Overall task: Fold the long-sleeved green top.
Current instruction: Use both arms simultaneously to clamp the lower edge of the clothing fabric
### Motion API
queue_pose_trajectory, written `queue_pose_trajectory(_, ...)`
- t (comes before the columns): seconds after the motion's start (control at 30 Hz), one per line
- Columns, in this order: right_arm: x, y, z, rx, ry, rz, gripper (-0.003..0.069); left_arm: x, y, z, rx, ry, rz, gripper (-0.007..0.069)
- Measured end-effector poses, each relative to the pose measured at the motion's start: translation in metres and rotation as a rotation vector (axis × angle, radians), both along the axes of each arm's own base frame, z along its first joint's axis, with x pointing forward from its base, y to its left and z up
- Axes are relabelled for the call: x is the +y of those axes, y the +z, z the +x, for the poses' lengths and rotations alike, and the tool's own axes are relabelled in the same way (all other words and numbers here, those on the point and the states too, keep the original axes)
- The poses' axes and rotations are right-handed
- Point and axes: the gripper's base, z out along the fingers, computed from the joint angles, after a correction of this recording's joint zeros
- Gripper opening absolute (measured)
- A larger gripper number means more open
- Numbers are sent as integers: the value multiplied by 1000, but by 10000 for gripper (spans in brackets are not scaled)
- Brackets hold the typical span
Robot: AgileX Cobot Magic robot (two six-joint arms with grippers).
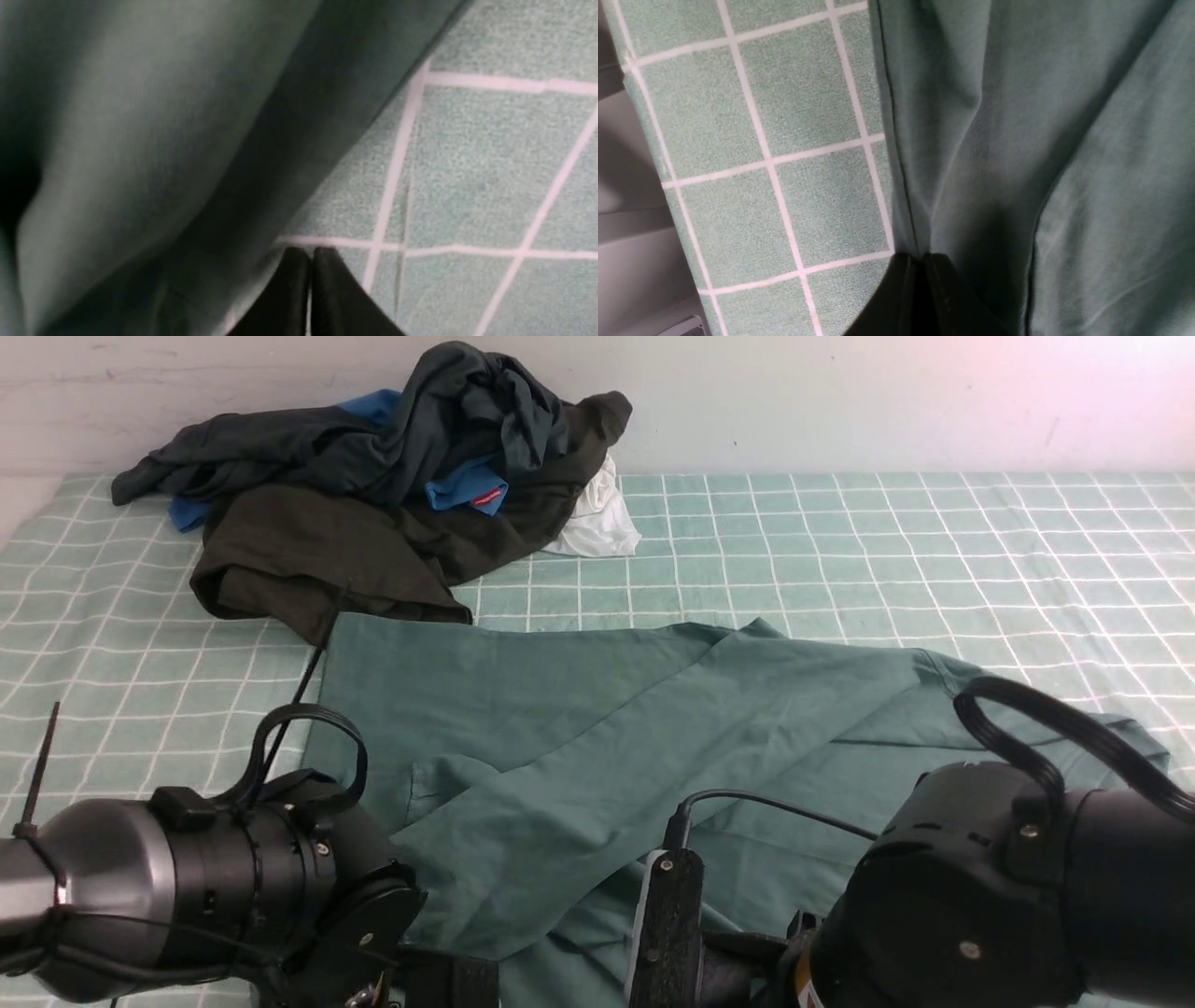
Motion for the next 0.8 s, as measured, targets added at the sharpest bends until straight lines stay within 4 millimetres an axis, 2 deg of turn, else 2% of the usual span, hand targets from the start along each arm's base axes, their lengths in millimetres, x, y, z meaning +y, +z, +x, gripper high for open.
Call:
queue_pose_trajectory(0.23, 0, 0, 0, 0, 0, 0, -3, 0, 13, 2, -86, 7, -55, -3)
queue_pose_trajectory(0.37, 0, 0, -1, 7, 5, 0, -3, 20, 23, -7, -180, 54, -128, -3)
queue_pose_trajectory(0.53, 1, 0, -1, 14, 2, 6, -3, 33, 26, -22, -277, -21, -215, -3)
queue_pose_trajectory(0.7, 2, 0, 0, 0, 0, 23, -3, 29, 22, -19, -317, -65, -254, 3)
queue_pose_trajectory(0.8, 2, 0, 0, -3, 1, 25, -3, 26, 16, -16, -306, -70, -252, 42)
